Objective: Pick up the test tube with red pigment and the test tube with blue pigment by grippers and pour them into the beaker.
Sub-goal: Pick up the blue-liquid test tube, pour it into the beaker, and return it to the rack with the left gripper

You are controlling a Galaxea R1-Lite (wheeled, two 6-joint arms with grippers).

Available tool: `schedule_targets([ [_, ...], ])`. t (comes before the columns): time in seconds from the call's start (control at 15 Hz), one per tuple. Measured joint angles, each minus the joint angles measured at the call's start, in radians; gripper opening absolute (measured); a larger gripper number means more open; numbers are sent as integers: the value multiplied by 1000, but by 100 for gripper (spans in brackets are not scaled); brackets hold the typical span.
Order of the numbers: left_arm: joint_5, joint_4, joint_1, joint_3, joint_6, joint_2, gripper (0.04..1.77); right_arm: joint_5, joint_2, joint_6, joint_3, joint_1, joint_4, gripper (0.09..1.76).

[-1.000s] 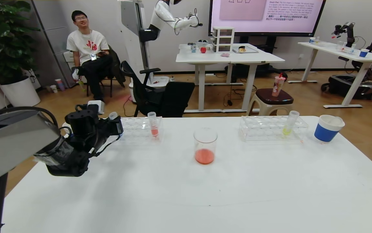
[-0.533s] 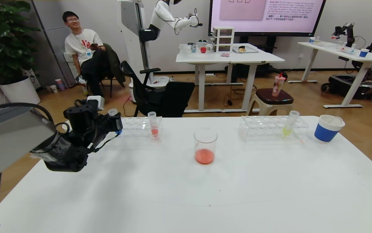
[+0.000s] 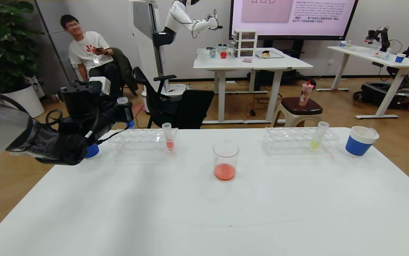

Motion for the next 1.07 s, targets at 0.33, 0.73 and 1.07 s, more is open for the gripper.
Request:
schedule_targets([
  [0.33, -1, 125, -105, -110, 53, -49, 50, 0, 0, 0, 0, 0, 0, 174],
  [0.73, -70, 142, -267, -233, 228, 9, 50, 0, 0, 0, 0, 0, 0, 174],
  [1.07, -171, -43, -342, -251, 398, 116, 50, 0, 0, 0, 0, 0, 0, 174],
])
